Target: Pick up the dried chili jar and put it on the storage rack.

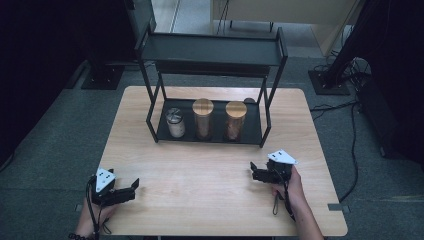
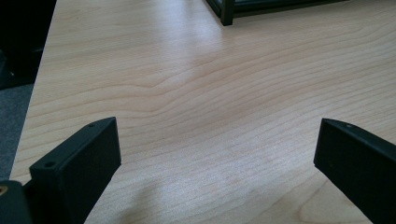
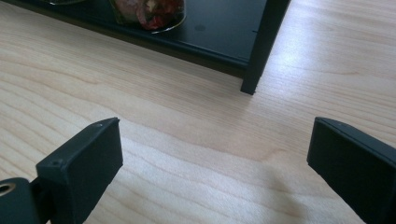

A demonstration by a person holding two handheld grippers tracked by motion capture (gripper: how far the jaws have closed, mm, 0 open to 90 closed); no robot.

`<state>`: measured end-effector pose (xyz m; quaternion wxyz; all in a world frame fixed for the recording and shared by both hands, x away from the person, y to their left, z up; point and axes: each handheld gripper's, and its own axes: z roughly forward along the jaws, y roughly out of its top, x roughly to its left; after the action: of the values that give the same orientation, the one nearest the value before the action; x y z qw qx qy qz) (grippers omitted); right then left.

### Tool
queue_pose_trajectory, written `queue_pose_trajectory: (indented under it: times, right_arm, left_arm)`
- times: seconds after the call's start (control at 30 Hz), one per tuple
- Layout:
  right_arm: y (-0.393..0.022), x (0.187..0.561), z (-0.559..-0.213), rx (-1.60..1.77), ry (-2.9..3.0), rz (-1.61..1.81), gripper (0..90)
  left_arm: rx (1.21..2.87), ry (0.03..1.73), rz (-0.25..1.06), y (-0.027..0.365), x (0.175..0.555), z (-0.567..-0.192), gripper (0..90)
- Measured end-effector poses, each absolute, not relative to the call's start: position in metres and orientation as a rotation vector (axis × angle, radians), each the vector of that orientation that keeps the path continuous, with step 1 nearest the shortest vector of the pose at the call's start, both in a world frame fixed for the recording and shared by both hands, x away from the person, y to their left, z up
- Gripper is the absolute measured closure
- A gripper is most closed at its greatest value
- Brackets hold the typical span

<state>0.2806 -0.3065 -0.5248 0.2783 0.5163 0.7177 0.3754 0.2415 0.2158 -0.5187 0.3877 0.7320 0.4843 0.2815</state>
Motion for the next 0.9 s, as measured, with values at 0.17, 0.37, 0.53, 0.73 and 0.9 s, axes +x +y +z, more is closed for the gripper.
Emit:
queue_pose_trajectory:
  times: [0.17, 0.37, 0.53, 0.73, 0.9]
  right_arm:
    - [-0.311, 0.277, -0.525, 1.386, 1.923, 1.0, 3.2]
    - [-0.319, 0.272, -0.525, 1.394, 1.917, 0.99, 3.2]
    - [-0.326, 0.267, -0.525, 1.405, 1.906, 0.985, 3.2]
    - [-0.332, 0.262, -0.525, 1.409, 1.902, 0.982, 3.1]
    - [-0.338, 0.257, -0.526, 1.418, 1.894, 0.984, 3.2]
  left_arm:
    - [1.856, 1.23, 0.711, 0.217, 0.241, -0.519, 0.8]
    - [1.855, 1.229, 0.705, 0.217, 0.241, -0.518, 0.8]
    - [1.853, 1.232, 0.706, 0.217, 0.241, -0.519, 0.7]
    - [1.851, 1.24, 0.71, 0.217, 0.242, -0.519, 0.7]
    - [1.851, 1.24, 0.708, 0.217, 0.242, -0.519, 0.7]
